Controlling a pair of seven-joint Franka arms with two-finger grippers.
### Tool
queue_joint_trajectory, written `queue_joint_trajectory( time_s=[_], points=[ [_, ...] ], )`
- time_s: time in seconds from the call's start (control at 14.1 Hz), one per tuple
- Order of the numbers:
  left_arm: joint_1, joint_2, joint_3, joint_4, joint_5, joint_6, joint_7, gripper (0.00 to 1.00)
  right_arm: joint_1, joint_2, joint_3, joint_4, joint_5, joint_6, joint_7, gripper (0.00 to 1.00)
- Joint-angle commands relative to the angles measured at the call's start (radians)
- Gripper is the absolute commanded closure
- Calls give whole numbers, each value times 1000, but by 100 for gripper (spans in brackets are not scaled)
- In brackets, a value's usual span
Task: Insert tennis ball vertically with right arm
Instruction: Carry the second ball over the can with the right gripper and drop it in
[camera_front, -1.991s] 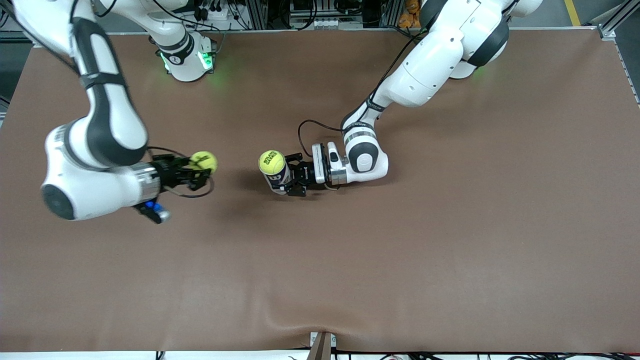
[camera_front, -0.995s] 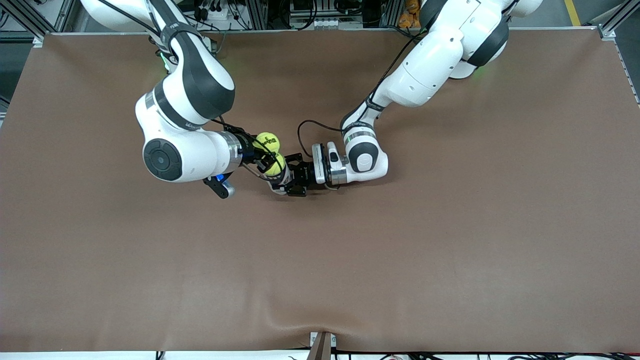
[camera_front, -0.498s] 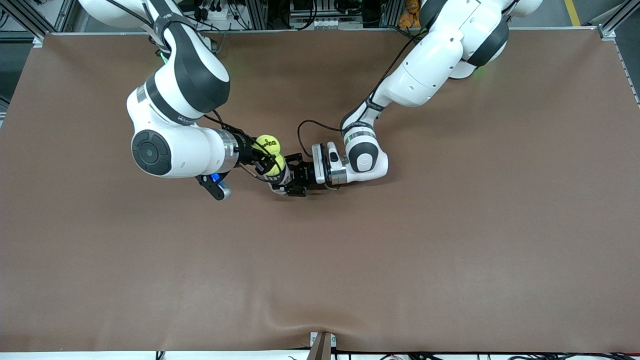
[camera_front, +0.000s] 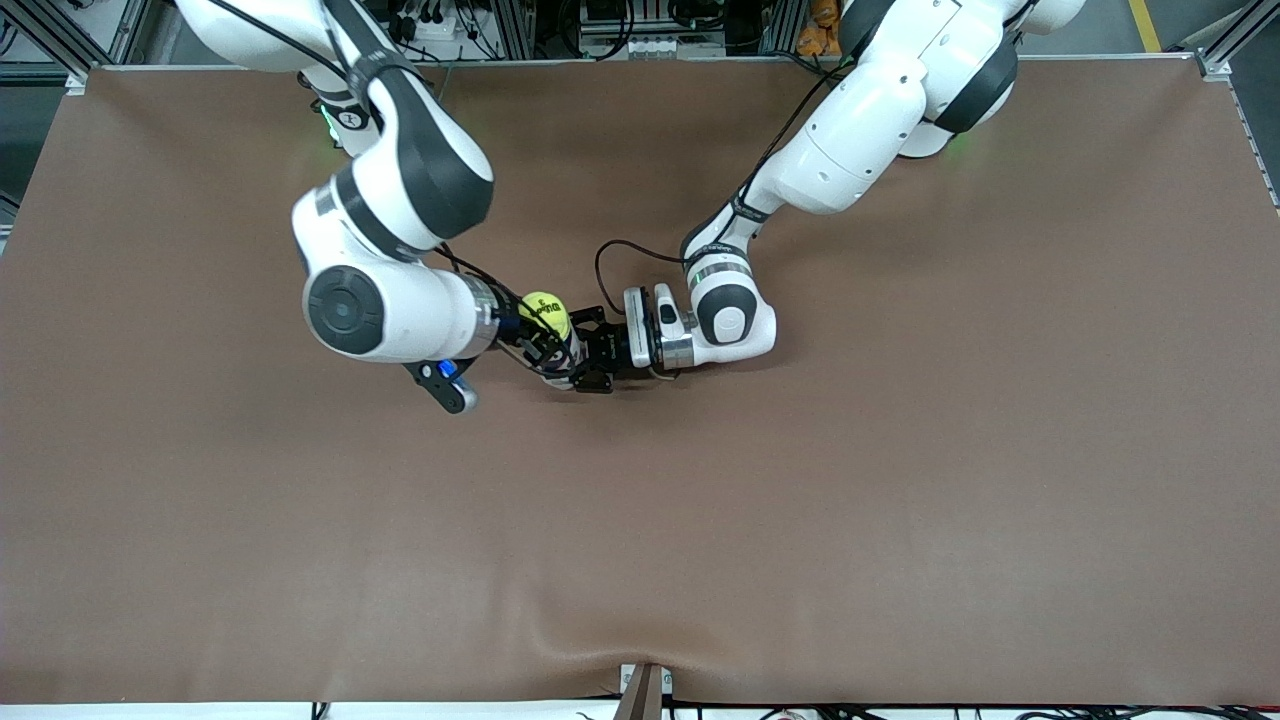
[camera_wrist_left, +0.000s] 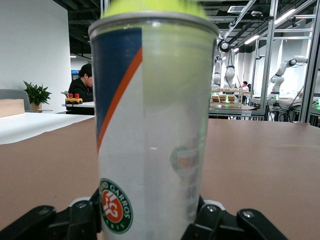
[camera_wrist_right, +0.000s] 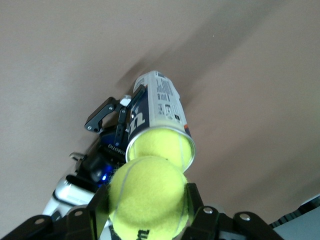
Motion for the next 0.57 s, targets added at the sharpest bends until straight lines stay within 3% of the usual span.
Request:
queue_joint_trajectory(
  time_s=[0.0,0.43,0.5],
  points=[
    [-7,11,-3,-15,-49,4,145,37,21,0,-9,-35,-39,23,16,100],
    [-7,11,-3,-15,-49,6,145,37,27,0,-9,-45,-56,27,16,100],
    [-7,11,-3,-15,-51,4,145,37,27,0,-9,-46,-56,28,16,71]
  ],
)
